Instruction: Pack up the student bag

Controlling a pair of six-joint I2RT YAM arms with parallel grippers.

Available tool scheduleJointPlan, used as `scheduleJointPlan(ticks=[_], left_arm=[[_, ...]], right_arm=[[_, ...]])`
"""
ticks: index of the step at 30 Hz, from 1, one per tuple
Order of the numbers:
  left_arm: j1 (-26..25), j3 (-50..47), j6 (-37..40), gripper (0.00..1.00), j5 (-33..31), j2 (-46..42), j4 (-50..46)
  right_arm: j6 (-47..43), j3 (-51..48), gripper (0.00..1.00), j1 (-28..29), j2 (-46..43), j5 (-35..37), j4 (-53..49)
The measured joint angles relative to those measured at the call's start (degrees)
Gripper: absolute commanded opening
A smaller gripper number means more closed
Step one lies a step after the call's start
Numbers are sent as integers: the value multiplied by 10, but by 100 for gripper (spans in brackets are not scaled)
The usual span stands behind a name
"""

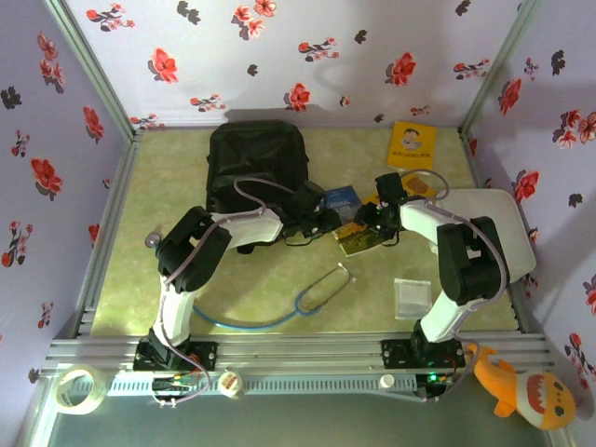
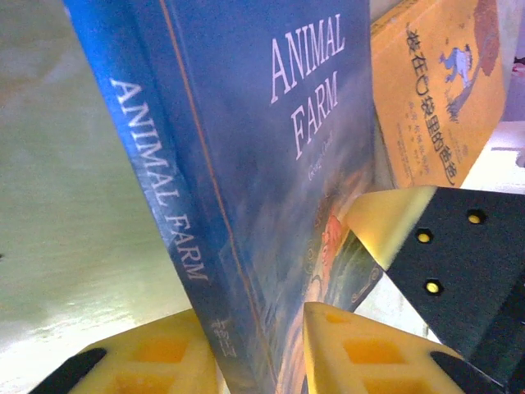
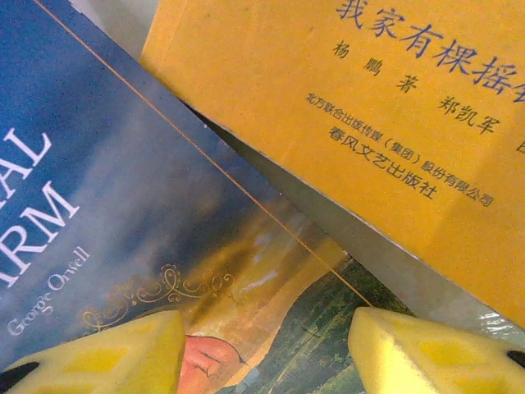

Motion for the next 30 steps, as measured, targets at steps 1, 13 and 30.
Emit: scheduleJointPlan(ticks=[1,13,30], left_arm=[[0,0,0,27,2,0,2],[-2,0,13,0,-9,-13,0],[118,-75,29,0,-5,-256,-1]], right_arm=[[0,0,58,-1,0,-2,0],[1,-28,61,-1,-26,-17,33],[212,-170,89,-20,-212,-184,325]])
